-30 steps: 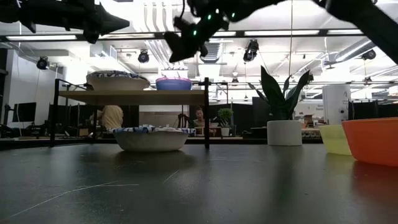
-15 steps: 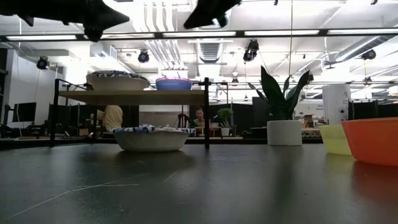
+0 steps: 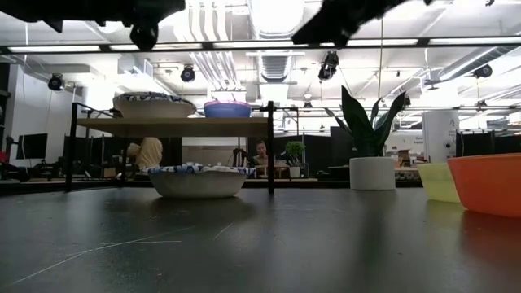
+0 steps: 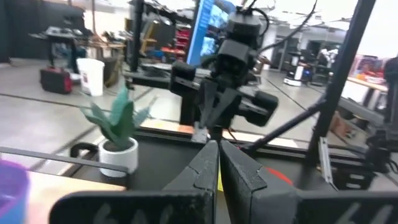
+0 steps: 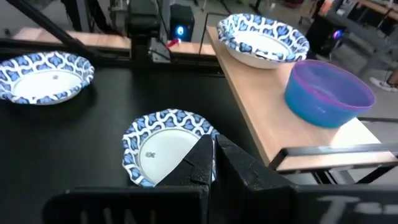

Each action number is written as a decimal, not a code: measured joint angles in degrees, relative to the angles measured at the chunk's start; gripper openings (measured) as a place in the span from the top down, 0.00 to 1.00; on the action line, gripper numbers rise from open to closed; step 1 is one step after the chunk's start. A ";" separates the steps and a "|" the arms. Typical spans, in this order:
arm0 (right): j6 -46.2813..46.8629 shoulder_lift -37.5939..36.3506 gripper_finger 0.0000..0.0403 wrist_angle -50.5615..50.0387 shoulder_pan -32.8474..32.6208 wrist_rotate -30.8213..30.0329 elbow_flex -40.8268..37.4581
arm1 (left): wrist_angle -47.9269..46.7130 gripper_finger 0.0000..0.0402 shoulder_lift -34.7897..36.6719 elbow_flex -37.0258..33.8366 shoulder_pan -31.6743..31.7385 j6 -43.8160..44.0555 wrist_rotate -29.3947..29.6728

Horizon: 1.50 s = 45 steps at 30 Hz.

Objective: Place and stack bowls onto a shelf
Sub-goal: Stack the big white bowl on top of the big white bowl on the shelf

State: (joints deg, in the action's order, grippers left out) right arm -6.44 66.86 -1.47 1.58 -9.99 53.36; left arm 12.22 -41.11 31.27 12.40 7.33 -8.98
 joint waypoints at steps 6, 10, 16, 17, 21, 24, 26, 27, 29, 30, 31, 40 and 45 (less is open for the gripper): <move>0.07 -6.89 0.98 8.52 0.02 0.03 -9.94 | -2.41 1.00 -5.58 1.97 -1.73 4.80 4.66; -0.03 -10.36 0.98 11.96 0.02 0.03 -13.34 | -11.11 1.00 -11.42 7.49 -2.99 5.26 6.04; -0.13 -12.70 0.98 12.67 0.02 0.03 -15.26 | -28.46 1.00 -21.35 17.65 -6.50 0.22 6.12; -0.15 -12.82 0.98 12.59 0.02 0.03 -15.62 | -31.43 1.00 -22.98 19.19 -7.27 -1.29 6.12; -0.22 -12.76 0.98 12.47 0.02 0.03 -16.53 | -43.82 1.00 -28.44 22.76 -10.99 -9.01 6.36; -0.87 -12.41 0.98 12.50 0.03 0.04 -16.90 | -48.01 1.00 -31.64 23.04 -12.36 -10.28 6.68; -0.96 -12.38 0.98 12.19 0.04 0.06 -17.11 | -47.69 1.00 -33.33 22.91 -12.39 -9.42 6.89; -1.06 -12.32 0.98 12.25 0.04 0.05 -17.11 | -47.92 1.00 -34.05 22.75 -12.36 -8.74 6.98; -1.24 -12.41 0.98 12.23 0.04 0.06 -17.11 | -48.48 0.99 -35.55 22.69 -12.36 -7.55 6.98; -1.66 -12.41 0.98 12.23 0.04 0.06 -17.11 | -48.48 0.99 -36.07 22.69 -12.36 -7.11 6.98; -1.76 -12.41 0.98 12.26 0.04 0.06 -17.11 | -48.78 0.98 -36.69 22.69 -12.36 -6.70 6.99; -1.61 -12.36 0.98 11.99 0.04 0.08 -17.11 | -48.71 0.76 -42.73 23.04 -12.36 -4.85 7.03; -0.97 -12.36 0.98 11.99 0.04 0.08 -17.11 | -48.71 0.60 -44.95 23.43 -12.41 -4.89 7.03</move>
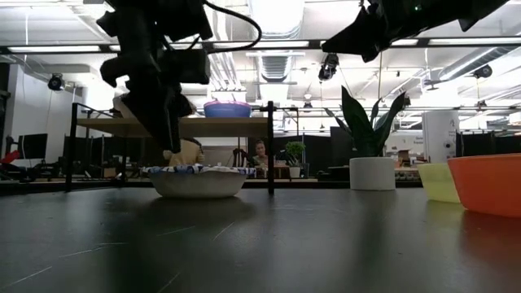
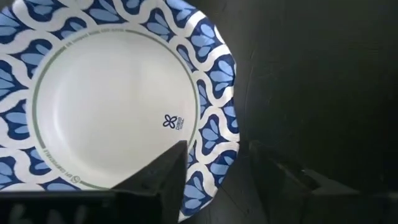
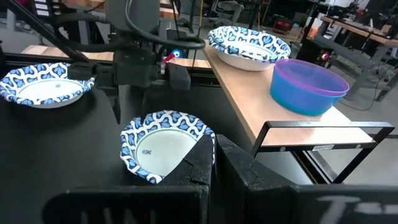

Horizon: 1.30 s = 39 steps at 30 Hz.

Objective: Place and stack bowls onto a shelf
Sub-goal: Stack the big white bowl on top of the big white bowl on the shelf

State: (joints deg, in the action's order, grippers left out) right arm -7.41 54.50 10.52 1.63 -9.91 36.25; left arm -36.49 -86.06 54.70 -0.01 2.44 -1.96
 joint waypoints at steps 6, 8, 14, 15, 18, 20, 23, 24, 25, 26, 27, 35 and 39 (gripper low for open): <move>-0.10 0.00 0.98 -0.05 0.00 0.00 0.01 | 0.50 0.54 -1.79 -0.02 0.00 0.21 -0.03; -0.15 0.00 0.98 -0.07 0.00 0.00 0.02 | 1.36 0.54 -2.32 -0.02 0.00 0.17 -0.79; -0.12 0.00 0.98 -0.22 0.00 0.00 0.02 | 4.72 0.56 -5.22 -0.02 -0.43 0.40 -4.07; -0.09 0.00 0.98 -0.27 0.00 0.00 0.02 | 5.10 0.57 -5.76 -0.02 -0.63 0.64 -4.56; -0.09 0.02 0.98 -0.42 0.00 0.00 0.02 | 6.05 0.58 -7.46 -0.02 -1.11 1.09 -4.72; -0.12 0.02 0.98 -0.44 0.01 0.00 0.02 | 6.35 0.59 -7.82 -0.09 -1.10 1.09 -4.83; -0.57 0.02 0.98 -0.44 0.02 -0.07 0.02 | 7.78 0.60 -7.78 -0.09 -1.04 1.09 -4.80; -0.57 0.02 0.98 -0.42 0.02 -0.08 0.02 | 8.02 0.60 -7.78 -0.09 -1.01 1.09 -4.79; -0.46 0.02 0.98 -0.43 0.02 -0.10 0.02 | 8.27 0.61 -7.76 -0.09 -1.01 1.17 -4.79; -0.14 0.02 0.98 -0.44 0.02 -0.12 0.02 | 8.46 0.61 -7.76 -0.09 -1.09 1.33 -4.79; -0.09 0.02 0.98 -0.44 0.02 -0.13 0.02 | 8.48 0.61 -7.76 -0.09 -1.20 1.60 -4.79; -0.12 0.02 0.98 -0.50 0.04 -0.15 0.02 | 10.29 0.64 -7.68 -0.84 -1.20 1.35 -4.76; -0.12 0.02 0.98 -0.50 0.04 -0.15 0.02 | 10.97 0.65 -7.68 -1.26 -1.20 1.12 -4.74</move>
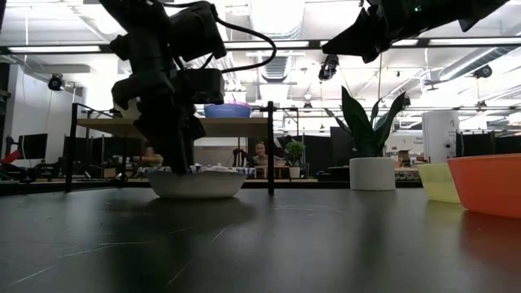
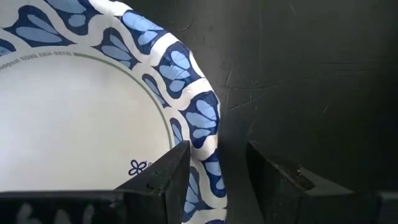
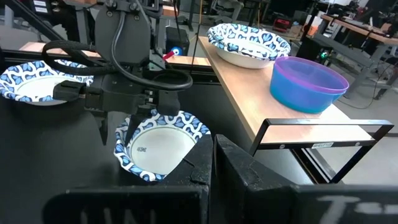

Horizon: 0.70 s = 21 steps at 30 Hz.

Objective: Place and stack bowls onto a shelf
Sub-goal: Stack the big white bowl on top of the big white bowl on the shelf

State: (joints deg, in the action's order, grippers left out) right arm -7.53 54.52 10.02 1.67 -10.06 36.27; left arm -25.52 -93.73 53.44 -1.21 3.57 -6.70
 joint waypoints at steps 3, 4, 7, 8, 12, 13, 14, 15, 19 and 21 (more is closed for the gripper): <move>0.00 0.00 0.98 0.02 0.00 0.00 0.00 | 0.26 0.65 0.00 -0.49 0.00 -0.06 0.00; 0.00 0.00 0.98 0.02 0.00 0.00 0.00 | 0.62 0.65 0.00 -0.60 0.00 -0.06 0.00; 0.02 0.00 0.98 0.02 0.00 0.00 -0.02 | 1.07 0.69 0.00 -0.66 0.00 -0.06 0.00; 0.02 0.00 0.98 0.02 0.00 0.00 -0.02 | 1.08 0.71 0.00 -0.66 0.00 -0.08 -0.03; 0.02 0.00 0.98 0.01 0.00 0.00 -0.02 | 1.45 0.83 0.00 -0.69 0.00 -0.28 -0.26; 0.02 0.02 0.98 0.02 0.00 0.00 -0.02 | 1.65 0.86 0.00 -0.69 0.00 -0.28 -0.26; 0.02 0.02 0.98 0.02 -0.01 0.00 -0.02 | 1.82 0.90 0.02 -0.69 0.00 -0.30 -0.31; 0.02 0.02 0.98 0.02 0.00 0.00 -0.02 | 1.97 0.93 0.03 -0.69 0.01 -0.32 -0.59; 0.02 0.02 0.98 0.02 -0.01 0.00 -0.02 | 1.44 0.98 1.11 -0.05 0.00 -0.91 -2.84; 0.02 0.02 0.98 0.02 -0.02 0.00 -0.02 | 0.44 0.98 2.60 0.38 0.00 -1.77 -2.91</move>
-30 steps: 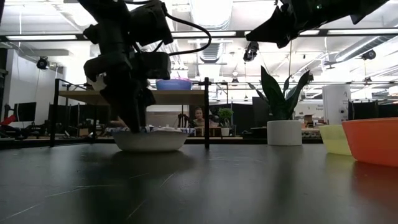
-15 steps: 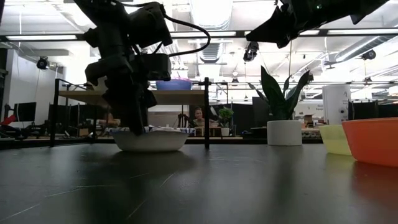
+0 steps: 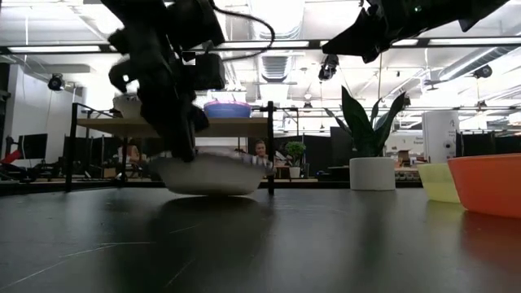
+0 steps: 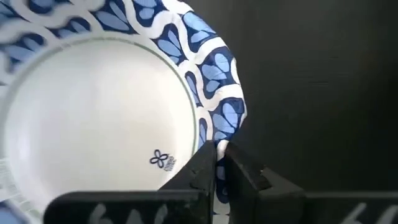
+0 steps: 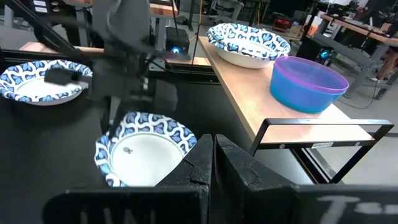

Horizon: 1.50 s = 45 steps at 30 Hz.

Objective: Place and stack bowls onto a shelf
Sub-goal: Stack the big white bowl on top of the big white bowl on the shelf

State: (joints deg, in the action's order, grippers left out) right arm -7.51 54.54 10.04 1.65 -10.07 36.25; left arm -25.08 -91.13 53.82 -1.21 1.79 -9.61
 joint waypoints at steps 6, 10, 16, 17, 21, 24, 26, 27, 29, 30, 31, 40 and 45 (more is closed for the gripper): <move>0.25 0.00 0.98 0.00 0.00 0.00 -0.02 | -8.47 1.00 5.30 3.62 -0.45 -1.86 0.00; 0.44 0.00 0.98 0.00 0.00 0.00 -0.02 | -16.54 1.00 9.58 8.95 -2.24 -3.19 -0.29; 0.44 0.00 0.98 0.00 0.00 0.00 -0.04 | -27.16 1.00 15.00 22.96 -5.23 -4.63 -1.54; 0.44 0.00 0.98 0.02 0.00 0.00 -0.04 | -28.87 1.00 15.64 25.33 -5.61 -4.97 -0.53; 0.44 0.00 0.98 0.02 0.00 -0.01 -0.06 | -34.95 1.00 17.77 33.37 -6.67 -7.17 9.95; 0.44 0.00 0.98 0.02 0.00 -0.02 -0.07 | -39.73 1.00 18.26 37.05 -6.52 -9.01 22.45; 0.44 0.00 0.98 0.00 0.00 -0.02 -0.07 | -43.14 1.00 18.29 38.05 -5.88 -9.50 32.43; 0.46 0.00 0.98 0.00 0.00 -0.02 -0.07 | -44.93 1.00 18.31 38.10 -5.25 -9.45 37.04; 0.45 0.00 0.98 0.00 0.00 -0.02 -0.07 | -48.63 1.00 18.45 37.84 -3.11 -8.61 43.26; 0.46 0.00 0.98 0.00 0.00 -0.02 -0.07 | -50.17 1.00 18.53 37.51 -1.62 -8.05 43.94; 0.45 0.00 0.98 0.00 0.00 -0.02 -0.07 | -51.47 1.00 18.55 37.20 0.06 -7.33 44.02; 0.48 0.00 0.98 -0.08 0.00 -0.02 -0.07 | -50.47 1.00 19.06 31.65 16.39 -5.91 33.14; 0.48 0.00 0.98 -0.09 0.00 -0.02 -0.07 | -46.23 1.00 19.03 26.66 21.54 -7.33 32.75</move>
State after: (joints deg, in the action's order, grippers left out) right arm -7.03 54.54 9.96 1.65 -10.09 36.18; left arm -71.31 -72.10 80.48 20.32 -5.54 23.15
